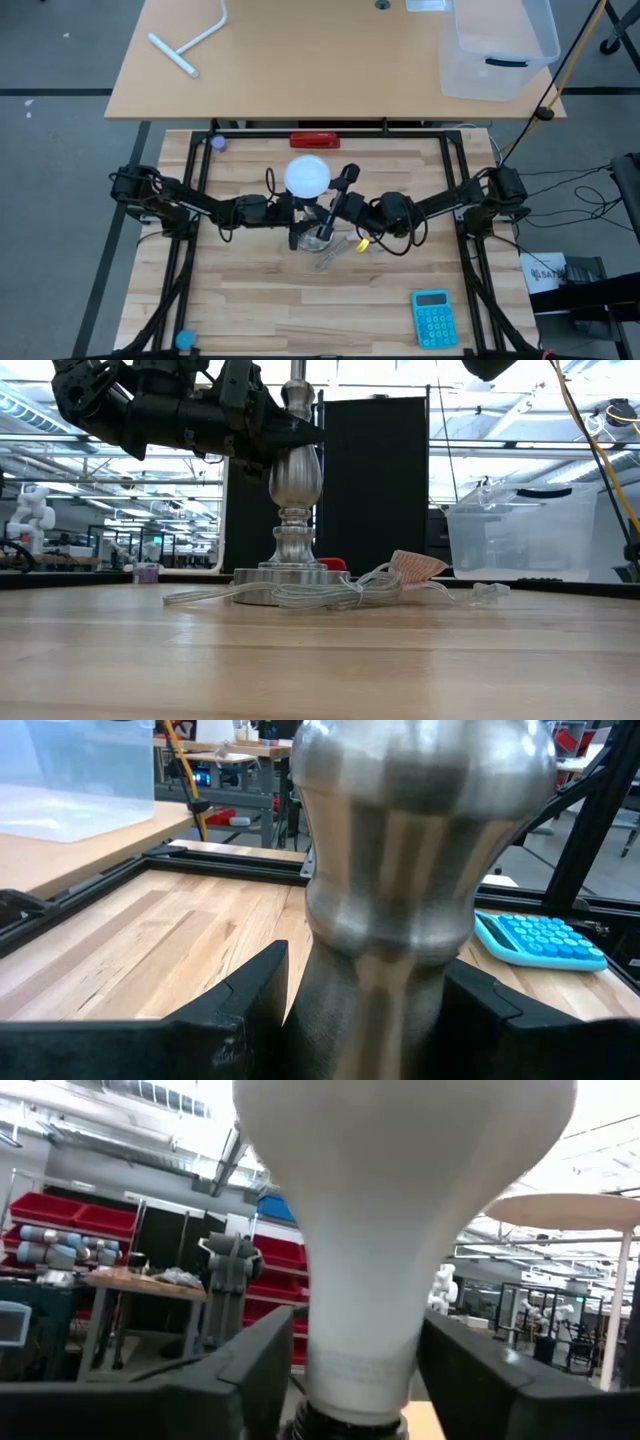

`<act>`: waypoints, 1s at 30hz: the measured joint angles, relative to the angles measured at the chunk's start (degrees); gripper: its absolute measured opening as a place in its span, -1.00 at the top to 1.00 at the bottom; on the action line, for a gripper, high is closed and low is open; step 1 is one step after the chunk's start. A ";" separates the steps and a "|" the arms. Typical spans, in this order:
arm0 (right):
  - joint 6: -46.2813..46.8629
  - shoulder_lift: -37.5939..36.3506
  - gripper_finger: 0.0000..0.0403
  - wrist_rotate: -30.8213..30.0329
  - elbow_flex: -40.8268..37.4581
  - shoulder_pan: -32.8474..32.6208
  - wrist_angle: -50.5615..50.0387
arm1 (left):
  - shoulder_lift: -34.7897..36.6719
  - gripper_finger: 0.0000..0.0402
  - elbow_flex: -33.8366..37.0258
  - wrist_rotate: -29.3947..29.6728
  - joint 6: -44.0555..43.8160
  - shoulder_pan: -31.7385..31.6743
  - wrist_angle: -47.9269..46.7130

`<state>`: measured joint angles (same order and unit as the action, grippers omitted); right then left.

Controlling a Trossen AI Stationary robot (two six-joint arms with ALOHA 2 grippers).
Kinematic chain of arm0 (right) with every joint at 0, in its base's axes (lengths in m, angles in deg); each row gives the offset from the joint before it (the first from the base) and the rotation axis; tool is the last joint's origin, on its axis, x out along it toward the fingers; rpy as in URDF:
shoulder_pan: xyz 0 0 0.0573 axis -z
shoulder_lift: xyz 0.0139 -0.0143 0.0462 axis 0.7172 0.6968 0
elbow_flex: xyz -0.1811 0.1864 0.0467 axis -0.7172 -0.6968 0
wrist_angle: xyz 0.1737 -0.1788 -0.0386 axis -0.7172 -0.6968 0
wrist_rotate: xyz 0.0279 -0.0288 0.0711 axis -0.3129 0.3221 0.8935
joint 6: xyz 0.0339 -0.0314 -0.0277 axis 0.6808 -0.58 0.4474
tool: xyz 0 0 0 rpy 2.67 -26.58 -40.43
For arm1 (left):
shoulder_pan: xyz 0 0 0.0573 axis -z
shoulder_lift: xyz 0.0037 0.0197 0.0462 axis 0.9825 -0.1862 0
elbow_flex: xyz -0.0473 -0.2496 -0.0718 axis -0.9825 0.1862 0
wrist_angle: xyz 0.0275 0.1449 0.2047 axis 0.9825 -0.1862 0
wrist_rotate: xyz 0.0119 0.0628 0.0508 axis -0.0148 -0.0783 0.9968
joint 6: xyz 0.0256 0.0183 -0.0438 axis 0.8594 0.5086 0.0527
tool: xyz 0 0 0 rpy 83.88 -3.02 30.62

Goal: Screw lightbulb
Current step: Remove the white lightbulb from the silver lamp

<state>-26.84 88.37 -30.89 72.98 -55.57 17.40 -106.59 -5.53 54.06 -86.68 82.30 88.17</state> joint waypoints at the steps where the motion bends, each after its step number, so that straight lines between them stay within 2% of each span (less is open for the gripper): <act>1: -0.15 0.00 0.04 -0.31 0.00 -0.05 0.06 | 0.00 0.05 0.00 0.00 0.06 0.00 0.00; 8: -3.16 -0.02 0.23 -5.00 0.11 -0.75 -1.20 | 0.00 0.05 -0.04 -0.02 0.13 0.00 0.00; 18: -7.68 -1.07 0.23 -5.90 0.22 -1.98 -4.85 | -0.02 0.05 -0.04 -0.35 0.53 0.00 0.02; 24: -6.62 -3.51 0.20 -4.83 0.20 -1.28 -10.98 | -0.02 0.05 -0.07 -0.54 0.55 0.00 0.04; 30: -3.72 -6.53 0.20 2.39 -0.02 0.29 -17.11 | 0.00 0.05 -0.02 -1.46 0.64 0.00 0.00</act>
<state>-30.55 81.84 -28.50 72.95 -55.28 0.30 -106.59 -5.55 52.60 -86.04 82.30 88.17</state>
